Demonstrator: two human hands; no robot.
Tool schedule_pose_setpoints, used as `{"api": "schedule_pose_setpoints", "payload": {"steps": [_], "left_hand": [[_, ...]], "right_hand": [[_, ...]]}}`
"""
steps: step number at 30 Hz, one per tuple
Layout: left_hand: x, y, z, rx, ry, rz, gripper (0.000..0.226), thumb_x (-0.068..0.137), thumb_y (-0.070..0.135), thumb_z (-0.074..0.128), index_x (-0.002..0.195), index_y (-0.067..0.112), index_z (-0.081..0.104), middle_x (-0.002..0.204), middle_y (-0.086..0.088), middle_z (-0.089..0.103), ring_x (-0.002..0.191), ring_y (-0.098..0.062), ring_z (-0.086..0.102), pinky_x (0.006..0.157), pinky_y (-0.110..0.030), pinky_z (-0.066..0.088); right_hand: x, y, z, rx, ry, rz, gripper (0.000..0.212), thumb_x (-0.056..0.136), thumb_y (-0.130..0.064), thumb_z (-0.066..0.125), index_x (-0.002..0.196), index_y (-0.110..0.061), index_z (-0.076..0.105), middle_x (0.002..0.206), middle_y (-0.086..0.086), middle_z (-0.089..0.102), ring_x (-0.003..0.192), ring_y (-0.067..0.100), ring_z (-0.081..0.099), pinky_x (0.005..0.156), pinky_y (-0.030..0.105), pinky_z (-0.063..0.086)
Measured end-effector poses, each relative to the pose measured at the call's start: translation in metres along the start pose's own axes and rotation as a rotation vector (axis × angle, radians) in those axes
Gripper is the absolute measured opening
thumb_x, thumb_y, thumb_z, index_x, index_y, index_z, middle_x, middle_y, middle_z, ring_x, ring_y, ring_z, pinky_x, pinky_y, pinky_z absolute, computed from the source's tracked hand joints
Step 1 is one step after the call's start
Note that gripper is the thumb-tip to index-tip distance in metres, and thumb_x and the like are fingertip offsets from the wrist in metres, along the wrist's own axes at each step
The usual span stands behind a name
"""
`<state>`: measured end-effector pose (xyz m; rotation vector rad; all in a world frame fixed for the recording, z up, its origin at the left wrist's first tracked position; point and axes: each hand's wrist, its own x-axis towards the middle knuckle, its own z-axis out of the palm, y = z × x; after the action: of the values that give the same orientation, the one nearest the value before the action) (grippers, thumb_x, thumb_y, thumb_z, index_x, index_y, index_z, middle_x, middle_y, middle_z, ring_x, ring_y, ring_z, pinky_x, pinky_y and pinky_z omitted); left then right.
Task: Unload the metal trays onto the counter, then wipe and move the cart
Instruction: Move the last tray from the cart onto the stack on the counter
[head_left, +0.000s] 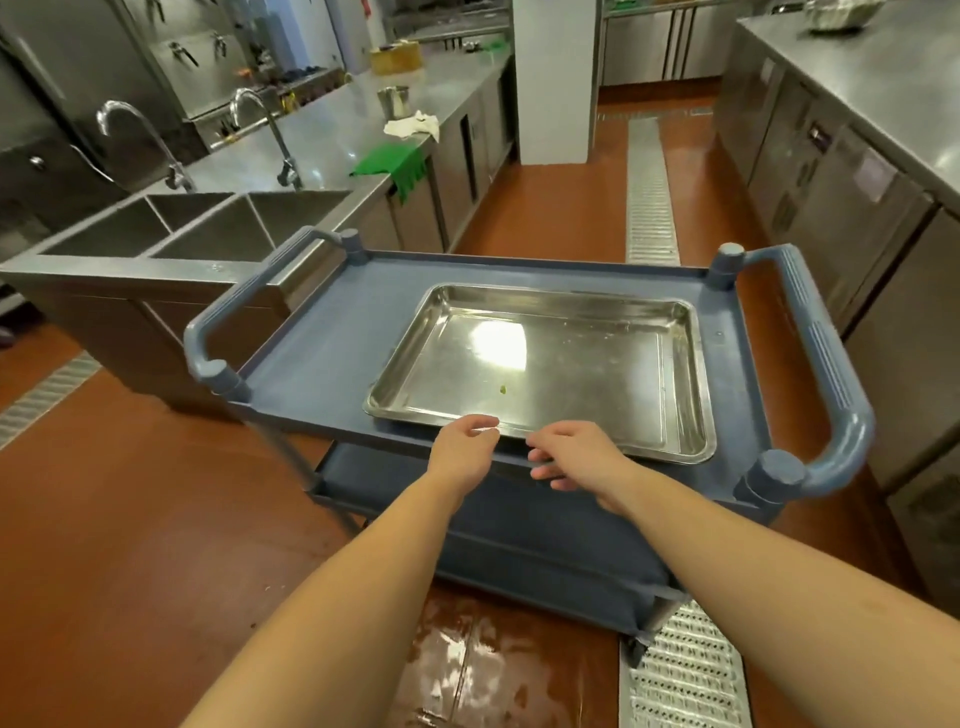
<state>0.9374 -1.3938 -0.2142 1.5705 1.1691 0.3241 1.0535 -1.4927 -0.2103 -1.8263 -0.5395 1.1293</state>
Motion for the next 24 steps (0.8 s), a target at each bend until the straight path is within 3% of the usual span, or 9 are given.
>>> {"api": "schedule_pose_setpoints", "payload": {"steps": [3, 8, 13, 18, 24], "left_hand": [[0.012, -0.004, -0.001, -0.009, -0.022, -0.008, 0.027, 0.091, 0.019, 0.052, 0.115, 0.025, 0.063, 0.103, 0.002, 0.064, 0.080, -0.013, 0.059, 0.068, -0.026, 0.047], [0.035, -0.016, -0.027, 0.006, -0.068, -0.003, 0.023, 0.092, 0.022, 0.054, 0.113, 0.026, 0.063, 0.101, 0.004, 0.064, 0.088, -0.014, 0.061, 0.075, -0.027, 0.049], [0.075, -0.022, -0.077, -0.024, -0.135, 0.023, 0.023, 0.092, 0.021, 0.054, 0.113, 0.023, 0.063, 0.092, 0.003, 0.063, 0.081, -0.014, 0.059, 0.066, -0.024, 0.047], [0.117, -0.031, -0.144, -0.031, -0.214, 0.063, 0.025, 0.090, 0.023, 0.055, 0.112, 0.026, 0.065, 0.107, 0.003, 0.064, 0.096, -0.018, 0.064, 0.068, -0.026, 0.047], [0.162, -0.030, -0.192, -0.006, -0.190, 0.137, 0.021, 0.089, 0.013, 0.056, 0.105, 0.018, 0.067, 0.107, -0.002, 0.066, 0.087, -0.014, 0.059, 0.069, -0.022, 0.043]], "right_hand": [[0.009, -0.001, 0.006, 0.040, 0.008, 0.064, 0.020, 0.092, -0.030, 0.056, 0.105, -0.018, 0.064, 0.096, 0.000, 0.069, 0.080, 0.012, 0.068, 0.076, 0.029, 0.053], [0.023, -0.005, 0.029, 0.051, 0.061, 0.119, 0.022, 0.092, -0.030, 0.056, 0.107, -0.017, 0.063, 0.094, -0.001, 0.068, 0.079, 0.011, 0.067, 0.071, 0.026, 0.052], [0.045, -0.029, 0.072, 0.055, 0.147, 0.118, 0.017, 0.090, -0.028, 0.058, 0.099, -0.016, 0.065, 0.088, -0.001, 0.067, 0.072, 0.011, 0.066, 0.068, 0.026, 0.050], [0.068, -0.065, 0.136, 0.069, 0.225, 0.107, 0.011, 0.089, -0.027, 0.058, 0.086, -0.017, 0.063, 0.082, -0.002, 0.065, 0.069, 0.011, 0.065, 0.060, 0.022, 0.047], [0.090, -0.094, 0.183, 0.134, 0.288, 0.089, 0.009, 0.089, -0.023, 0.059, 0.085, -0.018, 0.064, 0.080, -0.002, 0.065, 0.067, 0.012, 0.065, 0.061, 0.023, 0.048]]}}
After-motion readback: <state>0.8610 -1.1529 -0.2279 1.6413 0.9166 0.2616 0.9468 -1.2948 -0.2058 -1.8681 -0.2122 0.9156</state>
